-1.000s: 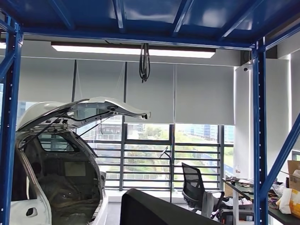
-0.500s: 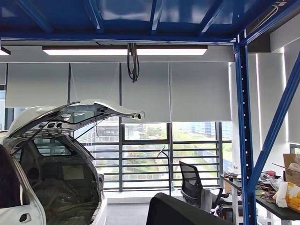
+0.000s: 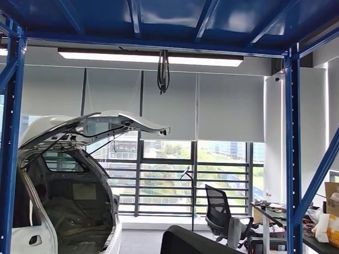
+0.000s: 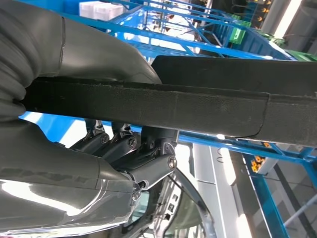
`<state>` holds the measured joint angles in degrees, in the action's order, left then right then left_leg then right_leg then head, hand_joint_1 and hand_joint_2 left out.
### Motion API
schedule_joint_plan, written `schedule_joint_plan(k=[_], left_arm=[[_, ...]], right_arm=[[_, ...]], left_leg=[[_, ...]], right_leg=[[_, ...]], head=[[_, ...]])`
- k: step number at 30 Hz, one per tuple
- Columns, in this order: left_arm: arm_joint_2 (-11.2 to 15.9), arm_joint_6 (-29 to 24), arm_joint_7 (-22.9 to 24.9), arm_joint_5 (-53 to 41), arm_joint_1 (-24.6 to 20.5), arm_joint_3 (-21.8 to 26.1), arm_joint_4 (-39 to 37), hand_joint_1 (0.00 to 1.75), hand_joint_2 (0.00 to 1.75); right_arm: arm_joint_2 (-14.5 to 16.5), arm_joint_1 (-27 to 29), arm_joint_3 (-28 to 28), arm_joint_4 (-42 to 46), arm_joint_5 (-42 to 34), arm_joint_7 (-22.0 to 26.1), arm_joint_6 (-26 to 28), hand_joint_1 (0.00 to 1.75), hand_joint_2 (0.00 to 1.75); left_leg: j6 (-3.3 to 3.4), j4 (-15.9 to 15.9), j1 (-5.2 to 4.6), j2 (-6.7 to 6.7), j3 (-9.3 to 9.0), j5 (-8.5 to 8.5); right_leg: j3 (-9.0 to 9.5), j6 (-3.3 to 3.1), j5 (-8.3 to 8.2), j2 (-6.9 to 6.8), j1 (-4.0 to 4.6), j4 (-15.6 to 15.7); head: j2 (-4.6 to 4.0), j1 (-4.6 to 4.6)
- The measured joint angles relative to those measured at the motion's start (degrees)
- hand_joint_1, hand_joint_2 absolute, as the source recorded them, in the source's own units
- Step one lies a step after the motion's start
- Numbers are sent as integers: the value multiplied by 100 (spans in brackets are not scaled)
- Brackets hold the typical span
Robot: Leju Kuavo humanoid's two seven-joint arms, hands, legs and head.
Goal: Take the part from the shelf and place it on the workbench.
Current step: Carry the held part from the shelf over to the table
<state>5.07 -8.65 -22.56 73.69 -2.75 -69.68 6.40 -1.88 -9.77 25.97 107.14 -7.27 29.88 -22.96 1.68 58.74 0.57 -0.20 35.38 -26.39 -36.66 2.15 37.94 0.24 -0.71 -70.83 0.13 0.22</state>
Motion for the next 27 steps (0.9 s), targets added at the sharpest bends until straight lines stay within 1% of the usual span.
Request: schedule_joint_plan(k=[1, 2, 3, 5, 6, 7, 8, 10, 11, 12, 13, 14, 15, 16, 17, 18, 19, 20, 21, 22, 23, 24, 25, 26, 27], left_arm=[[0, 0, 0, -4, 2, -10, 0, 0, 175], [0, 1, 0, -9, 4, -25, 0, 0, 175], [0, 3, 0, -10, 7, -42, 0, 0, 175], [-2, 5, -3, -13, 12, -71, 0, 0, 175], [-4, 5, -7, -13, 15, -79, -1, 0, 175], [-5, 4, -14, -11, 20, -84, -1, 0, 175], [-6, 3, -20, -10, 24, -87, -2, 0, 175], [-1, 3, -32, -8, 34, -91, -8, 0, 175], [0, 8, -37, -9, 38, -95, -11, 0, 175], [2, 13, -42, -10, 43, -103, -15, 0, 175], [4, 18, -47, -11, 46, -114, -17, 0, 175], [5, 23, -55, -14, 48, -125, -17, 0, 175], [8, 23, -68, -22, 48, -137, -17, 0, 175], [14, 23, -83, -33, 47, -148, -17, 0, 175], [20, 24, -99, -45, 46, -158, -17, 0, 175], [29, 28, -116, -55, 45, -169, -17, 0, 175], [40, 36, -132, -58, 43, -178, -17, 0, 175], [49, 45, -147, -61, 39, -186, -17, 0, 175], [62, 55, -161, -62, 33, -198, -19, 0, 175], [73, 62, -172, -63, 29, -209, -20, 0, 175], [84, 67, -179, -62, 26, -220, -23, 0, 175], [96, 69, -183, -61, 28, -227, -27, 0, 175], [101, 69, -184, -61, 34, -231, -31, 0, 175], [104, 69, -182, -58, 40, -233, -36, 0, 175], [105, 67, -181, -55, 45, -235, -40, 0, 175]], right_arm=[[-11, 7, -1, -9, -2, 0, -5, 175, 175], [-20, 14, -1, -16, -7, 1, -10, 175, 175], [-26, 17, -1, -20, -13, 2, -14, 175, 175], [-28, 9, 1, -22, -35, 9, -30, 175, 175], [-28, 4, 3, -19, -52, 14, -43, 175, 175], [-28, 1, 4, -15, -69, 18, -56, 175, 175], [-28, 0, 6, -11, -84, 21, -68, 175, 175], [-27, 0, 9, -8, -97, 24, -73, 175, 175], [-23, -3, 10, -6, -99, 24, -73, 175, 175], [-17, -5, 10, -2, -102, 25, -72, 175, 175], [-11, -5, 10, 2, -104, 25, -72, 175, 175], [-5, 0, 10, 6, -107, 25, -72, 175, 175], [-3, 6, 10, 9, -113, 25, -72, 175, 175], [-1, 11, 10, 10, -119, 25, -72, 175, 175], [-1, 18, 10, 16, -127, 26, -72, 175, 175], [0, 30, 10, 34, -137, 27, -70, 175, 175], [1, 45, 9, 62, -147, 28, -66, 175, 175], [1, 64, 6, 101, -160, 31, -58, 175, 175], [2, 84, -3, 149, -175, 33, -47, 175, 175], [2, 104, -19, 192, -191, 34, -32, 175, 175], [2, 127, -39, 232, -207, 35, -19, 175, 175], [2, 153, -63, 259, -220, 34, -8, 175, 175], [1, 180, -86, 273, -231, 33, -1, 175, 175], [-2, 207, -110, 279, -240, 32, 1, 175, 175], [-4, 230, -135, 280, -247, 33, -1, 175, 175]], left_leg=[[15, 1, -17, 5, 30, 24], [23, 2, -34, 7, 60, 50], [25, 2, -49, 6, 89, 78], [12, 3, -72, 2, 132, 133], [-8, 2, -76, 0, 147, 164], [-38, -1, -71, 1, 157, 197], [-75, -7, -61, 2, 165, 234], [-145, -30, -39, -4, 185, 290], [-177, -1, -36, -8, 214, 220], [-206, 119, -31, -12, 265, 49], [-235, 355, -19, -15, 337, -216], [-270, 689, -8, -13, 416, -512], [-300, 1051, 8, -13, 479, -738], [-329, 1336, 25, -12, 499, -847], [-356, 1467, 44, -11, 451, -825], [-381, 1397, 66, -10, 313, -702], [-404, 1143, 88, -9, 89, -553], [-423, 761, 110, -9, -200, -451], [-418, 363, 117, -15, -472, -420], [-398, 63, 117, -21, -661, -442], [-370, -115, 109, -27, -760, -489], [-325, -171, 92, -31, -766, -509], [-275, -173, 92, -22, -732, -493], [-218, -175, 90, -9, -695, -460], [-150, -177, 88, 5, -648, -413]], right_leg=[[-47, -3, 82, 0, 2, -221], [3, -15, 57, 0, 6, -242], [168, -37, -63, 1, 12, -33], [692, -118, -351, -1, 48, 791], [908, -151, -446, -2, 71, 1154], [1034, -179, -496, -1, 97, 1383], [1073, -197, -514, 0, 121, 1482], [1029, -239, -617, -13, 127, 1527], [992, -275, -682, -27, 115, 1555], [938, -311, -757, -42, 98, 1584], [874, -338, -822, -59, 85, 1602], [803, -355, -878, -66, 84, 1603], [733, -359, -929, -76, 83, 1599], [664, -353, -976, -86, 81, 1592], [591, -339, -1022, -93, 75, 1578], [515, -320, -1061, -95, 66, 1553], [439, -297, -1092, -96, 56, 1516], [364, -273, -1112, -96, 49, 1463], [293, -244, -1126, -95, 49, 1401], [238, -209, -1144, -93, 52, 1347], [193, -171, -1170, -92, 57, 1308], [162, -128, -1205, -89, 57, 1289], [137, -84, -1220, -84, 48, 1280], [102, -49, -1167, -78, 38, 1243], [50, -22, -1017, -71, 28, 1124]], head=[[0, 0], [0, 0], [0, 0], [0, 1], [0, 1], [0, 2], [0, 2], [0, 2], [0, 3], [0, 5], [0, 7], [0, 7], [0, 7], [0, 7], [0, 7], [0, 7], [0, 7], [0, 7], [0, 6], [0, 5], [0, 5], [0, 4], [0, 4], [1, 3], [1, 2]])
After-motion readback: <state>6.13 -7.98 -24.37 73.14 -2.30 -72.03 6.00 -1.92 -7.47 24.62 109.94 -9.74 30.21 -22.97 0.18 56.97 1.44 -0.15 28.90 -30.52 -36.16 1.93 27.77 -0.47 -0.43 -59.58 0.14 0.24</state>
